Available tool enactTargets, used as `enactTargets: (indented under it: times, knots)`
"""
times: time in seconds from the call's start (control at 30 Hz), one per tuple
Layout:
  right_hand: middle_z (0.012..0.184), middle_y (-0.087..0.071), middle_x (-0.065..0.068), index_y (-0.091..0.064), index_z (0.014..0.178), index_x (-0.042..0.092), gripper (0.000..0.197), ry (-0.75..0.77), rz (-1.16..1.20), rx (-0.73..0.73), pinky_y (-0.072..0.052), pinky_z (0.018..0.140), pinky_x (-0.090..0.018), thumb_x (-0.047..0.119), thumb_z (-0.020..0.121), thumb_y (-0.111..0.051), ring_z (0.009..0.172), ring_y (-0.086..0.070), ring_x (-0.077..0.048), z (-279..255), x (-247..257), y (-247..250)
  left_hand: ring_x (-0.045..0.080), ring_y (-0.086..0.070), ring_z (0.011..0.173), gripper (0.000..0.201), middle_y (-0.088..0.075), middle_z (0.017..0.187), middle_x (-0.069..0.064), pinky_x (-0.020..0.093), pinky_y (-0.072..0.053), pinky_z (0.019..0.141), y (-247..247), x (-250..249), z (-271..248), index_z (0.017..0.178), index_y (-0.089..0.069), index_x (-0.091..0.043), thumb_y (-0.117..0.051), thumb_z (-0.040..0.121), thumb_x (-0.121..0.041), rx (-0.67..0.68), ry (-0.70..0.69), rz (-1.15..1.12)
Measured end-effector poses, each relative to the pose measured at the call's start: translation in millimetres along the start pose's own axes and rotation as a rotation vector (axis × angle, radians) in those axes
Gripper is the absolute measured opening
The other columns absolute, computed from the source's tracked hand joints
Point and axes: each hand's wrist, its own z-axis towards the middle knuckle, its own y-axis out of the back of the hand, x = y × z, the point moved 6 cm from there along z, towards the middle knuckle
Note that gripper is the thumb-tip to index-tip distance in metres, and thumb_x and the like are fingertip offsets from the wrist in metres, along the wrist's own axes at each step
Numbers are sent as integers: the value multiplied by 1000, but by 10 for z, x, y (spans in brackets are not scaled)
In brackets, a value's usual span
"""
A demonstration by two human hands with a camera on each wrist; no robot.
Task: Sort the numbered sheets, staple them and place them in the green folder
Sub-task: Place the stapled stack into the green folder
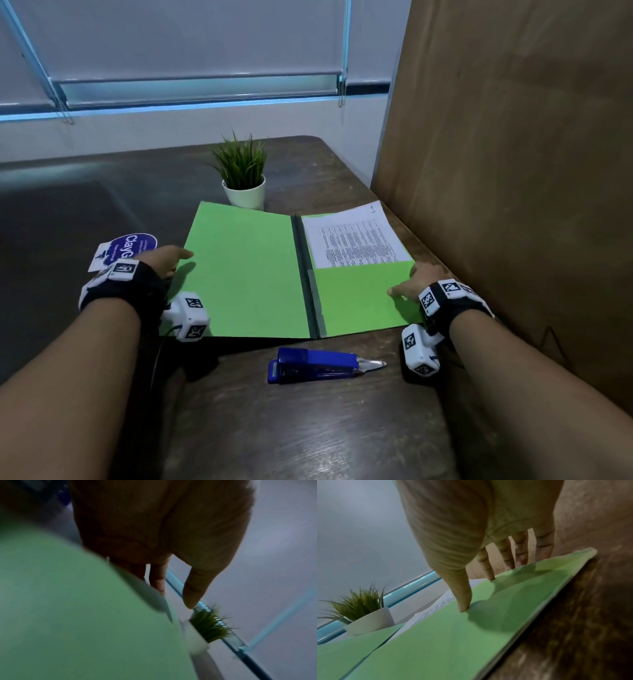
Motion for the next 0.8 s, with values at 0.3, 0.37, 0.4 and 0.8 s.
enactTargets:
  times: [0.3, 0.37, 0.4, 0.8]
  knots:
    - [128, -64, -11, -61, 124, 7, 69, 42, 5, 85, -47, 83, -30, 50, 73, -82, 112, -62, -30, -131, 32, 45, 19, -48, 56, 62, -54, 76, 7, 26, -36, 54, -292, -1184, -956, 89, -58, -11, -56, 86, -73, 59, -323, 30]
    - [125, -65, -12, -63, 122, 5, 63, 52, 6, 109, -43, 79, -27, 47, 78, -80, 112, -63, -30, -192, -1, 77, 24, -58, 70, 75, -65, 94, 9, 29, -44, 60, -442, -1297, -1179, 109, -63, -8, -53, 83, -78, 75, -369, 86]
    - [125, -65, -13, -63, 124, 4, 65, 63, 24, 111, -42, 78, -28, 47, 78, -79, 112, -63, -30, -214, -24, 107, 26, -61, 75, 79, -66, 101, 9, 29, -47, 61, -518, -1341, -1287, 116, -62, -9, -52, 83, -79, 85, -390, 98]
    - [110, -67, -29, -70, 94, -5, 59, 253, 624, -241, -41, 83, -35, 44, 105, -38, 106, -61, -41, -510, 100, 1331, 22, -69, 100, 52, -67, 123, -8, 32, -48, 77, -1834, -1128, -1816, 139, -54, -24, -46, 100, -57, 578, -414, 143]
